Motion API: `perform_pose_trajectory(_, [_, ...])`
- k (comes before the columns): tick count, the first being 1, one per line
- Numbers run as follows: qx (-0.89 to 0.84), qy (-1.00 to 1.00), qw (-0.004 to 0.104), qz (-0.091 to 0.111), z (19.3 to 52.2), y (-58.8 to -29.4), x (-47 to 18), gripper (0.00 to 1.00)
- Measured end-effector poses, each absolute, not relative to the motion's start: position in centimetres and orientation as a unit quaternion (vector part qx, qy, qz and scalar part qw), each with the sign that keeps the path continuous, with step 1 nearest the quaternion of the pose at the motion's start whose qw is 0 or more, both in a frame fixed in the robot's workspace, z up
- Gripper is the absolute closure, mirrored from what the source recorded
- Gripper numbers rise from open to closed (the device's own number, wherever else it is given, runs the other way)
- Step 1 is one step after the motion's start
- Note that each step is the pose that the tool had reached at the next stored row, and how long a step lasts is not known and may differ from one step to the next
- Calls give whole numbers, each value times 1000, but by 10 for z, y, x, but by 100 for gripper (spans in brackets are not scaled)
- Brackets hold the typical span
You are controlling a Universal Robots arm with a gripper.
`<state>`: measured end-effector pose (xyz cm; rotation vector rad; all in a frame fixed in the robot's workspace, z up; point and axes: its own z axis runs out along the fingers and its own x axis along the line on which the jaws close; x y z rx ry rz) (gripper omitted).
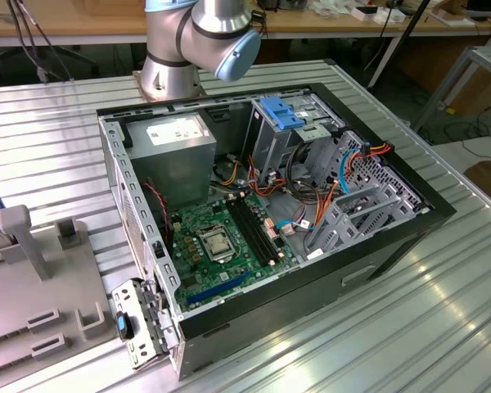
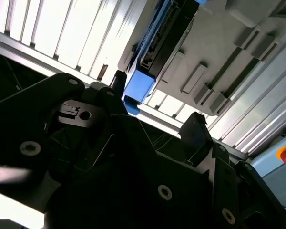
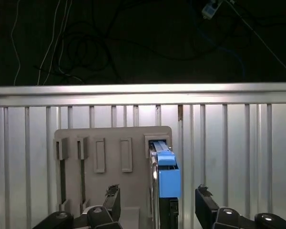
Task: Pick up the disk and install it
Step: 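Pick up the disk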
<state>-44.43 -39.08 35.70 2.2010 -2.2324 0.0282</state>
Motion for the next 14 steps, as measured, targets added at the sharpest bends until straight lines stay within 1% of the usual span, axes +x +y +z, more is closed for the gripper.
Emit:
perform_pose_trajectory(5, [702, -712, 3, 9, 342, -388, -444, 27])
perform_pose_trajectory(14, [702, -712, 3, 9, 324, -387, -445, 27])
